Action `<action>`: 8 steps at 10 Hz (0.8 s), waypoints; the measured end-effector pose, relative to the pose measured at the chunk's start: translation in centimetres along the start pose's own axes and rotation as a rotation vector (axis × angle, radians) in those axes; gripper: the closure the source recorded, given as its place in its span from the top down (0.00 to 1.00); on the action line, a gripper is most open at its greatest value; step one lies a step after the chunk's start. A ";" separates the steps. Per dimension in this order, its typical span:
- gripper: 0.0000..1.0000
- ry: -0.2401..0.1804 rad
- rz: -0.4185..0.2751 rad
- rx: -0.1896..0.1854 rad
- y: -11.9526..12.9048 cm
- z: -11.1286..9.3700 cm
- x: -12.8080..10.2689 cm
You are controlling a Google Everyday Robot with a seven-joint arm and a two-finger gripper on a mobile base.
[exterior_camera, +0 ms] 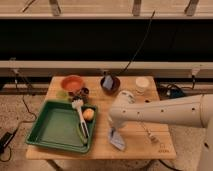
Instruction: Wipe table surface with towel
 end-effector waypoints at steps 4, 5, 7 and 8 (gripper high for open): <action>0.00 0.021 0.016 -0.023 4.4 0.1 0.3; 0.00 0.032 0.039 -0.037 6.2 0.3 0.9; 0.00 0.044 0.100 -0.061 9.2 0.9 2.5; 0.00 0.047 0.128 -0.068 10.0 1.2 3.4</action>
